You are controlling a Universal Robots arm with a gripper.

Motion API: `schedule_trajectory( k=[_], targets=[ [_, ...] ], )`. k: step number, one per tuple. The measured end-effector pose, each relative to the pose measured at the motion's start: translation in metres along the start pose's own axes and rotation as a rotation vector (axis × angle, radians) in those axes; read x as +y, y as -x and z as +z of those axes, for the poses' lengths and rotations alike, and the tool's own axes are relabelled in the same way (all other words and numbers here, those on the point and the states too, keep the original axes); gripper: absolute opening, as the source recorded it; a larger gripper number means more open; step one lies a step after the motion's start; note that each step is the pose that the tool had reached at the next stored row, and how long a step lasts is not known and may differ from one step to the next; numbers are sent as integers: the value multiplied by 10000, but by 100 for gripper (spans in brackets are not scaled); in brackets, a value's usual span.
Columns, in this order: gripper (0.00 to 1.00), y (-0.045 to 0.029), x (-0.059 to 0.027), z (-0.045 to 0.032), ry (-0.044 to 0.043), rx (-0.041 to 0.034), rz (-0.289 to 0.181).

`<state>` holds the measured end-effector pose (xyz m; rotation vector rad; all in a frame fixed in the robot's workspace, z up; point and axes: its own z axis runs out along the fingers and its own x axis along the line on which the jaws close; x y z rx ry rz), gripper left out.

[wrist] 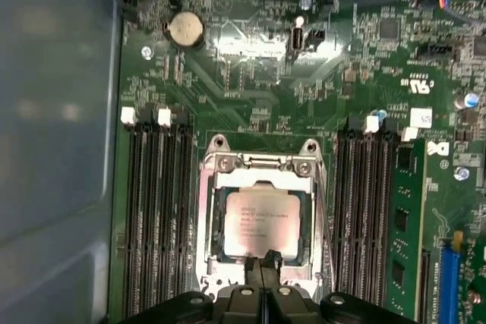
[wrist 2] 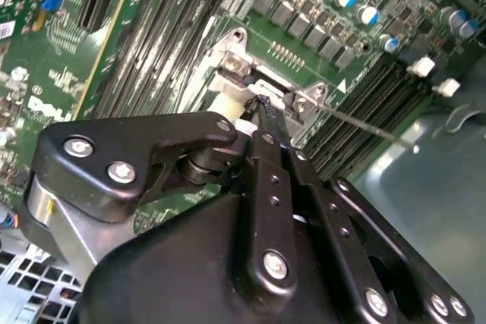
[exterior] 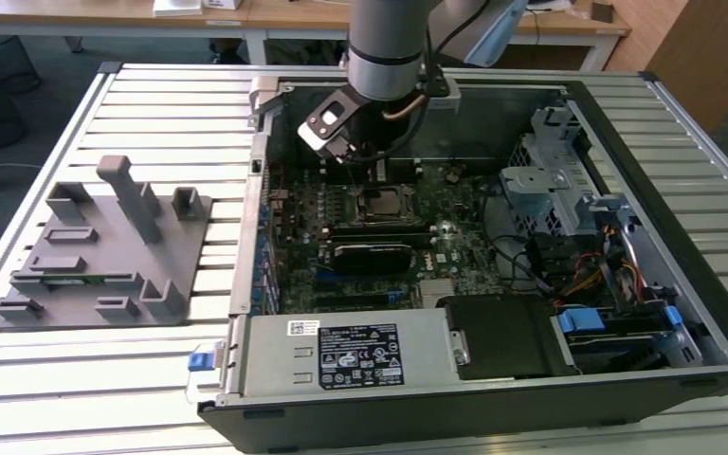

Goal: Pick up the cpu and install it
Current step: 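Close the cpu cover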

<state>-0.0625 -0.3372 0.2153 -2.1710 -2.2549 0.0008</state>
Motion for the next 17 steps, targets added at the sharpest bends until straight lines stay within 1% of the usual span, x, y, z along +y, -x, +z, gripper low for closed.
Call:
schedule_trajectory(
  k=[6, 12, 17],
  targets=[
    [11, -1, -51, 73, -1, -1, -5],
    [11, -2, -82, 142, -1, 0, -9],
    [11, -1, -96, 164, -4, 6, -12]
  ],
)
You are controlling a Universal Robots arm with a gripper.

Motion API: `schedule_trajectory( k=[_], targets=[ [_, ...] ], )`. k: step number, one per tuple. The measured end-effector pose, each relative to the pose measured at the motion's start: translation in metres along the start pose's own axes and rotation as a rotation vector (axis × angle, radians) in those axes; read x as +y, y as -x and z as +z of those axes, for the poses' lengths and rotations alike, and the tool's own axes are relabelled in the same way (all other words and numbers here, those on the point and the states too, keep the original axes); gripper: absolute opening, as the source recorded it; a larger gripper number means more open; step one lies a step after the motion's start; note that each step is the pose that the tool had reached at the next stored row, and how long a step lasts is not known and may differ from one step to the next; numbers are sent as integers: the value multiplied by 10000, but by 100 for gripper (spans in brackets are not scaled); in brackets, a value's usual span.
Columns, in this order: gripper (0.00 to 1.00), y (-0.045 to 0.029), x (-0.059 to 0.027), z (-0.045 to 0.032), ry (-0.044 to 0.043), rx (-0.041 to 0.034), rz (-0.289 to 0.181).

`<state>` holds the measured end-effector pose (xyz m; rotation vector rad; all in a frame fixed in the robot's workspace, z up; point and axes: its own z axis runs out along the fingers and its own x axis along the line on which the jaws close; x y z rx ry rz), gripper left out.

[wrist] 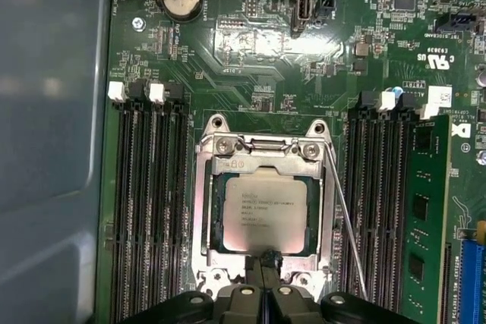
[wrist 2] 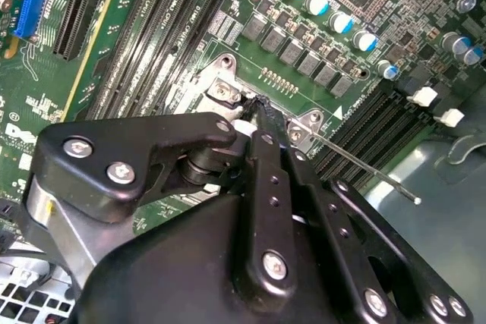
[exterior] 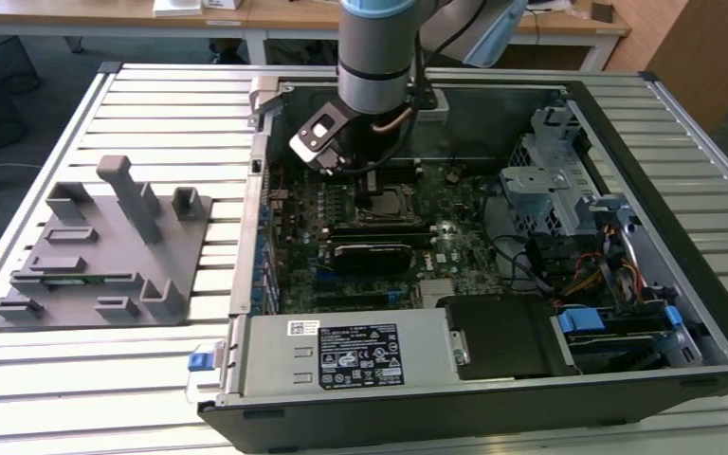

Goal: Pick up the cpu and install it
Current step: 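Close the cpu cover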

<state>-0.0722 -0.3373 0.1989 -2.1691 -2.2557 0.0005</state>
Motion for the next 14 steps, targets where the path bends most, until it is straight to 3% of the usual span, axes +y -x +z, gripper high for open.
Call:
schedule_trajectory(
  k=[4, 10, 14],
  targets=[
    [11, -2, -14, -4, 6, 17, 2],
    [11, -3, -32, -95, 7, 11, 0],
    [11, -1, -14, -100, 9, 16, 2]
  ],
)
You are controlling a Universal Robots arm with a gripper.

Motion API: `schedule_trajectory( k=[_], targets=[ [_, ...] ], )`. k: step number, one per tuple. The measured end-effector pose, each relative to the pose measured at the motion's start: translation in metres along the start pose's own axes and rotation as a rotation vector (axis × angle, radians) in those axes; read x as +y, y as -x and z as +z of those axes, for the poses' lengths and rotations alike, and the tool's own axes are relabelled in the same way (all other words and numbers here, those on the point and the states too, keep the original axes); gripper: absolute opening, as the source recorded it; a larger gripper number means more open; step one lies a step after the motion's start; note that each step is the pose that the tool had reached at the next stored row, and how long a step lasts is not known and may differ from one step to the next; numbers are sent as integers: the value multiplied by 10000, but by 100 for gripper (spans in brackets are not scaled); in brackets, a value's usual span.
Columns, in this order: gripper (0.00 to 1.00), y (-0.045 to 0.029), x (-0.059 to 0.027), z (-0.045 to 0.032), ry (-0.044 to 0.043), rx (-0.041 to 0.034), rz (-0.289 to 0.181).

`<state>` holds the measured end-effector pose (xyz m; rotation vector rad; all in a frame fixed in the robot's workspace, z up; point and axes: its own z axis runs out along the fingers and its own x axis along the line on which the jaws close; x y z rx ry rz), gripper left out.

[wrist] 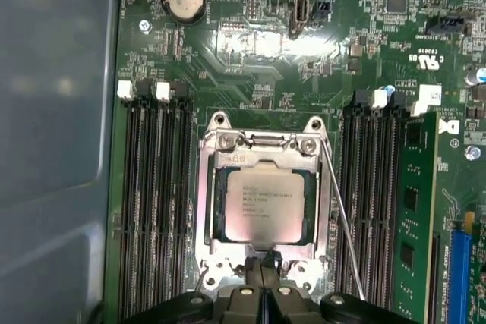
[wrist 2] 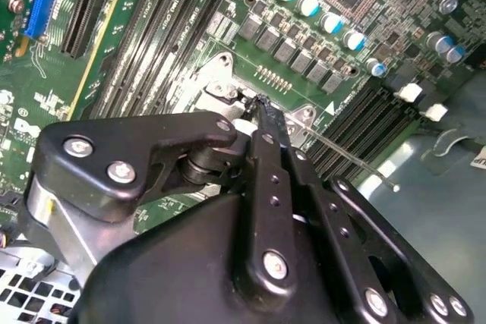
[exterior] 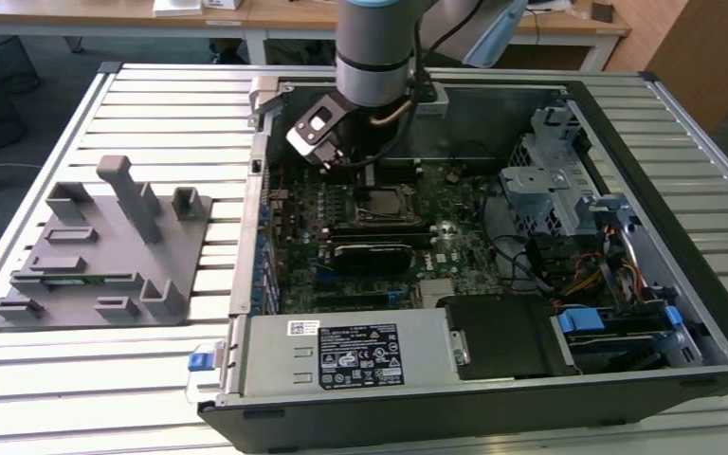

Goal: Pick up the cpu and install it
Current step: 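Close the cpu cover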

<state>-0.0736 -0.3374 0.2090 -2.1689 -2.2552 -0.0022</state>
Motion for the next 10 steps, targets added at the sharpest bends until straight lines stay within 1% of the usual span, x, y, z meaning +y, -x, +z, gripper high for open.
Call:
schedule_trajectory(
  k=[6, 10],
  targets=[
    [11, 6, 151, 4, -2, 0, 0],
    [11, 9, 208, 7, -1, 0, 0]
  ],
)
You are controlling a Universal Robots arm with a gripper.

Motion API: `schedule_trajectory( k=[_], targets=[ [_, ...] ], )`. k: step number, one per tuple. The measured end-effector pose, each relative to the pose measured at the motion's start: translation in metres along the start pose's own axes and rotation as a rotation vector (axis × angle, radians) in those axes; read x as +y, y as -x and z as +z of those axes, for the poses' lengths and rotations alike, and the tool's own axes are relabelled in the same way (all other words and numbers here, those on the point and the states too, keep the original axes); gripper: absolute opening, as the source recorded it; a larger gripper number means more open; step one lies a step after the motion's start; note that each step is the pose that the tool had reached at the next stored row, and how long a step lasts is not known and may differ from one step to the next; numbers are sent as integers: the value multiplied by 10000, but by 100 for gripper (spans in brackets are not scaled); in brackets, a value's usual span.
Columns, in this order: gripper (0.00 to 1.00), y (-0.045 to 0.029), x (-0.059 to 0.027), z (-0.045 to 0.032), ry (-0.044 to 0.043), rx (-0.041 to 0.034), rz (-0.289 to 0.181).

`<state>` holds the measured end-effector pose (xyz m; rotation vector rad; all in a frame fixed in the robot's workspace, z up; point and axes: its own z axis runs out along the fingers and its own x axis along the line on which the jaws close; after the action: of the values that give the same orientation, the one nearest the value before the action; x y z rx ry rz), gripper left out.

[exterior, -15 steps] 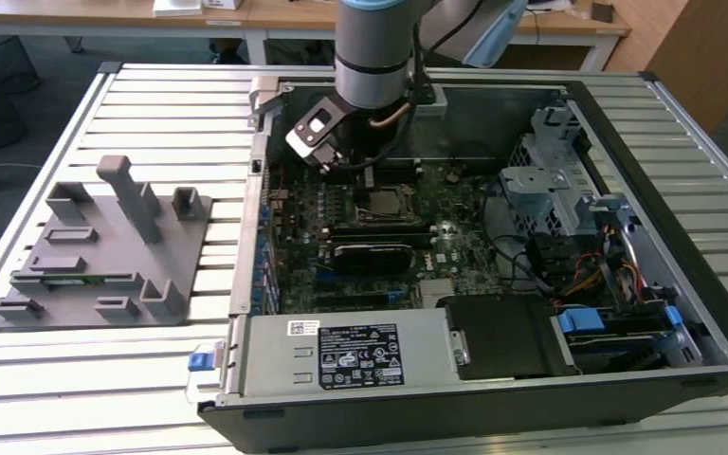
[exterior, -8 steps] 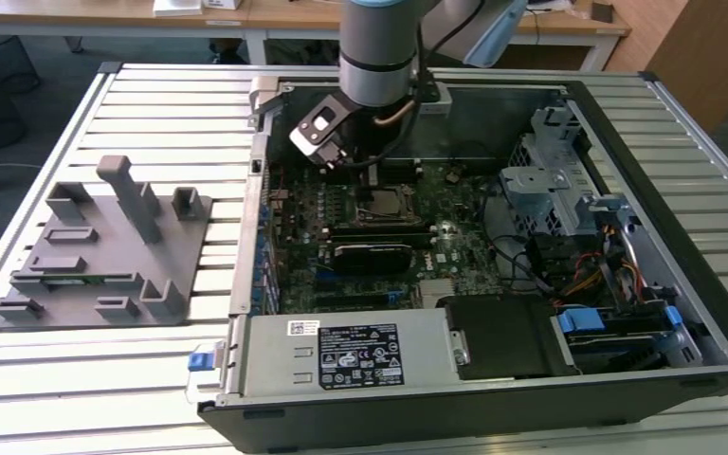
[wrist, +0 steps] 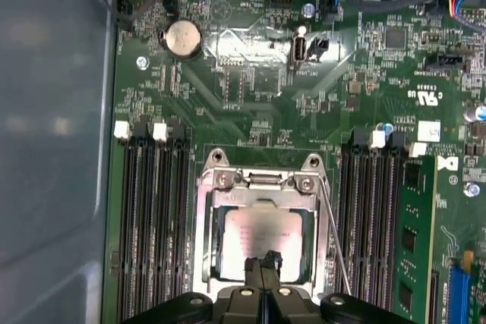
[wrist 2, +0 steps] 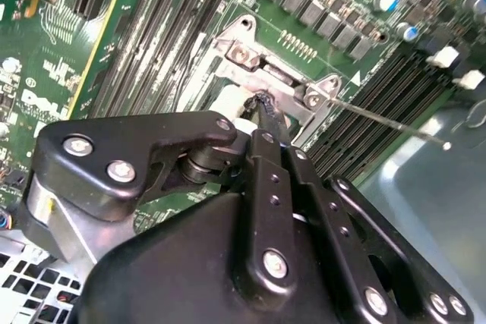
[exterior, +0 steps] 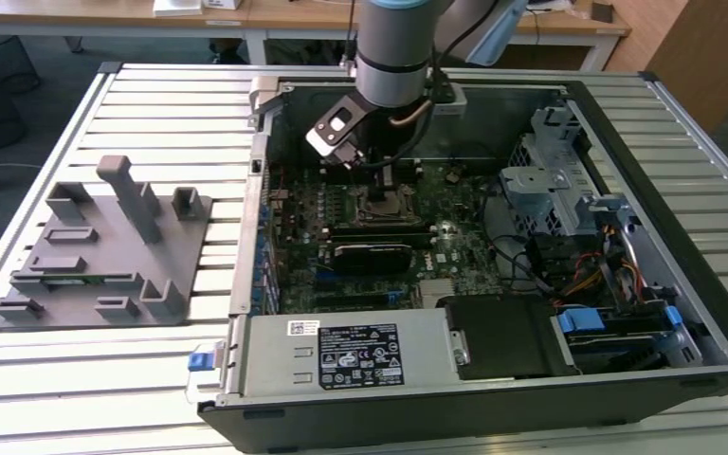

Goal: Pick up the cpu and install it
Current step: 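Close the cpu cover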

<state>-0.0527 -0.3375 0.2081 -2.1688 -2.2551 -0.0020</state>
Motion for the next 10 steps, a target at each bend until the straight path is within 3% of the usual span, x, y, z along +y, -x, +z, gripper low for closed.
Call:
schedule_trajectory(
  k=[10],
  targets=[
    [11, 4, 106, 0, 0, 0, 0]
  ],
)
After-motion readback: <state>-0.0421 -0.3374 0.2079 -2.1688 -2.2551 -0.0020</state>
